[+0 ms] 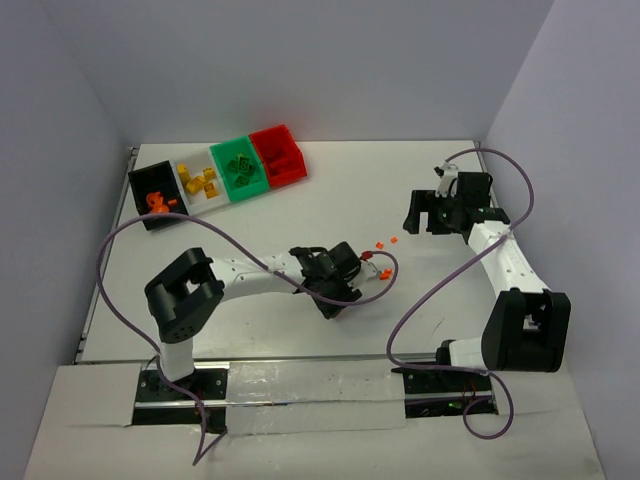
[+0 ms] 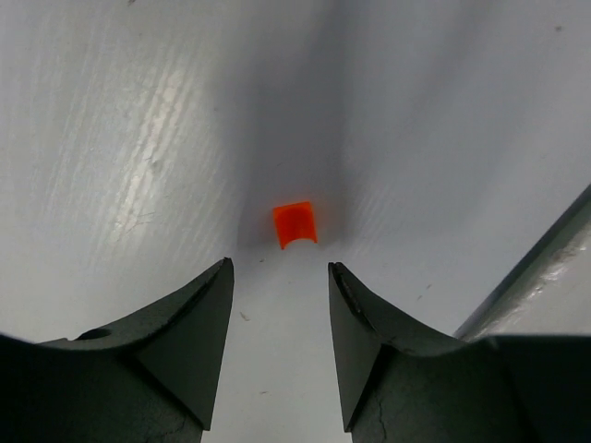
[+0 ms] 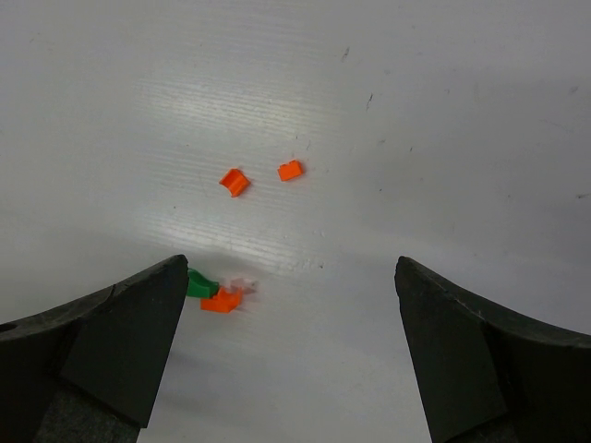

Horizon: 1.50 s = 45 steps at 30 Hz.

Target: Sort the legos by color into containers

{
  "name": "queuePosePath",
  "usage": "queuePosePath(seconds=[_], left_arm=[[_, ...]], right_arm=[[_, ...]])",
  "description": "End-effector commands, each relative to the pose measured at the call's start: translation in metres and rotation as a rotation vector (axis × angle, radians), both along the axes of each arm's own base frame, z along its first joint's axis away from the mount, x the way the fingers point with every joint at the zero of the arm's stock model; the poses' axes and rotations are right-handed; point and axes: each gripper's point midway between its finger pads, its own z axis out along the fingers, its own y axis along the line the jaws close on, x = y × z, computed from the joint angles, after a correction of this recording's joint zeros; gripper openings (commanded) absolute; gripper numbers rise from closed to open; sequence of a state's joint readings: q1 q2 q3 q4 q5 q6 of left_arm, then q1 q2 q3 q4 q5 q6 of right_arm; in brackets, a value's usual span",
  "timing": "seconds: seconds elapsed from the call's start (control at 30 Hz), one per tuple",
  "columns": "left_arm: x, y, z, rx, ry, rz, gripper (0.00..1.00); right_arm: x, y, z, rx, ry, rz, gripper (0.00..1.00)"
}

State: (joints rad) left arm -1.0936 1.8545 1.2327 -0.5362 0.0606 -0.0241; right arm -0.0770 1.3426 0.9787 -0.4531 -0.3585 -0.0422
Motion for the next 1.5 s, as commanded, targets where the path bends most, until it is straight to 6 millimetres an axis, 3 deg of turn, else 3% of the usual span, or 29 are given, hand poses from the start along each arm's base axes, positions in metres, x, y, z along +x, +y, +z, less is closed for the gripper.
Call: queuePosePath(seconds=[0.0, 0.3, 0.57, 0.77, 0.9, 1.0, 1.07, 1.1, 1.13, 1.2, 1.27, 1.33, 1.37, 1.43, 1.47], left_arm=[[-0.003, -0.015, 0.007, -0.014, 0.005, 0.024, 0.55], [-0.001, -0.020, -0.001, 0.002, 0.013, 0.030, 0.57], [0.001, -0.027, -0.010, 0.015, 0.010, 0.030, 0.51], [-0.001, -0.021, -0.016, 0.047, -0.001, 0.027, 0.32], [-0.002, -0.001, -0.018, 0.092, -0.029, 0.014, 0.17], [0.004, 0.017, -0.008, 0.098, -0.055, 0.021, 0.02], [0.017, 0.031, 0.003, 0.083, -0.048, 0.064, 0.00], [0.031, 0.039, 0.017, 0.050, -0.054, 0.108, 0.00], [0.032, 0.039, 0.027, 0.029, -0.061, 0.109, 0.00], [0.076, 0.068, 0.059, -0.051, -0.084, 0.249, 0.00], [0.104, 0.088, 0.093, -0.118, -0.172, 0.307, 0.00], [0.126, 0.112, 0.113, -0.162, -0.214, 0.392, 0.00], [0.148, 0.135, 0.125, -0.192, -0.242, 0.487, 0.00], [0.172, 0.164, 0.151, -0.272, -0.265, 0.577, 0.00], [0.188, 0.194, 0.156, -0.289, -0.268, 0.657, 0.00]], right_arm=[[-0.002, -0.003, 0.009, -0.005, -0.033, 0.005, 1.00], [0.000, -0.002, 0.009, 0.003, -0.033, 0.006, 1.00], [0.000, -0.003, 0.008, -0.001, -0.030, 0.009, 1.00], [0.001, -0.003, 0.008, 0.001, -0.033, 0.009, 1.00], [0.002, -0.004, 0.010, -0.005, -0.037, 0.011, 1.00], [0.004, -0.003, 0.010, -0.001, -0.038, 0.013, 1.00], [0.005, -0.001, 0.011, 0.007, -0.042, 0.018, 1.00], [0.005, -0.001, 0.012, 0.010, -0.043, 0.018, 1.00], [0.006, 0.000, 0.012, 0.014, -0.042, 0.020, 1.00], [0.007, 0.003, 0.014, 0.025, -0.045, 0.026, 1.00], [0.007, 0.005, 0.017, 0.032, -0.053, 0.031, 1.00], [0.009, 0.008, 0.020, 0.033, -0.061, 0.038, 1.00], [0.009, 0.009, 0.021, 0.032, -0.063, 0.041, 1.00], [0.009, 0.014, 0.025, 0.025, -0.069, 0.055, 1.00], [0.009, 0.015, 0.025, 0.024, -0.069, 0.059, 1.00]])
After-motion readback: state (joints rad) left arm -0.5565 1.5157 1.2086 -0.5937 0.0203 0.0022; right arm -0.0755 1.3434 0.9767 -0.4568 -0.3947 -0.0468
